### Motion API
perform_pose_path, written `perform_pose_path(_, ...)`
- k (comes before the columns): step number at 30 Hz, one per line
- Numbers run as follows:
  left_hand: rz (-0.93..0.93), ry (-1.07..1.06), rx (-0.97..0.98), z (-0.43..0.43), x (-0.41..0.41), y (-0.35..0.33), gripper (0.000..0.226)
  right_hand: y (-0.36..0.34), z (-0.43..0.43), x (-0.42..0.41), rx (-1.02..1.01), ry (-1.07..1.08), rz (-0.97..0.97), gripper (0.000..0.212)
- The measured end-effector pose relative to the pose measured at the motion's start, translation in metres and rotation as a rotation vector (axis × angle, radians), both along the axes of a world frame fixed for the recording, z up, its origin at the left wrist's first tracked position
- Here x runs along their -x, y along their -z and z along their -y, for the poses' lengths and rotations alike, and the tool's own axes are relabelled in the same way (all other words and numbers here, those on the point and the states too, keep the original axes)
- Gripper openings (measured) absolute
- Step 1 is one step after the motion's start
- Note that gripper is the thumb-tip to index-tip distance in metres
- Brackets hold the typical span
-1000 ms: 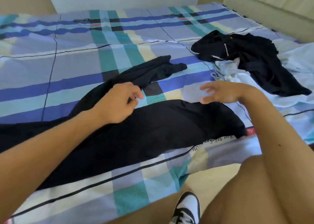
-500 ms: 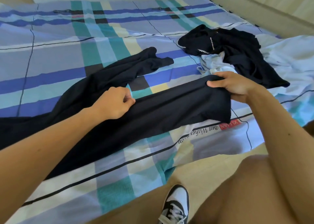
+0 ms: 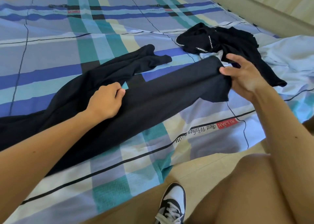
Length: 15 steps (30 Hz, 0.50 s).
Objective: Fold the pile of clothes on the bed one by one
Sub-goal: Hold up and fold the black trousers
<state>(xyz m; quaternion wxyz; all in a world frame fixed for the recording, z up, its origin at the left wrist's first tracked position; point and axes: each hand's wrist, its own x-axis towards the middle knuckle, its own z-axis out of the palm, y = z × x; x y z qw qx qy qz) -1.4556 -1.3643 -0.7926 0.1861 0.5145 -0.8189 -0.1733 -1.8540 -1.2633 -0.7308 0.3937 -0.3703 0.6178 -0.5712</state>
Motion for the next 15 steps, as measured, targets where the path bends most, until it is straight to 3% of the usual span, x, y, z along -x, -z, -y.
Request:
perform_pose_path(3,0.037,0.005,0.187,-0.010,0.001,0.005,0.019,0.006,-0.008,-0.005,-0.377,-0.030,-0.273,0.073)
perform_pose_path(6,0.003,0.121,0.351,-0.031,0.003,-0.002,0.028,0.000,-0.015,-0.011,-0.635,-0.156,-0.432,0.042)
perform_pose_path(8,-0.055,0.221,0.318,-0.045,0.002,-0.005,0.028,-0.006,-0.018,-0.016,-0.646,-0.172,-0.496,0.037)
perform_pose_path(11,-0.094,0.325,0.175,-0.056,-0.001,0.000,0.034,-0.007,-0.020,-0.021,-0.596,-0.180,-0.605,0.048)
perform_pose_path(13,-0.098,0.357,0.074,-0.057,-0.003,0.007,0.042,-0.008,-0.022,-0.024,-0.443,-0.214,-0.473,0.051)
perform_pose_path(15,-0.085,0.370,0.044,-0.056,-0.005,0.012,0.050,-0.008,-0.024,-0.024,-0.323,-0.277,-0.322,0.068)
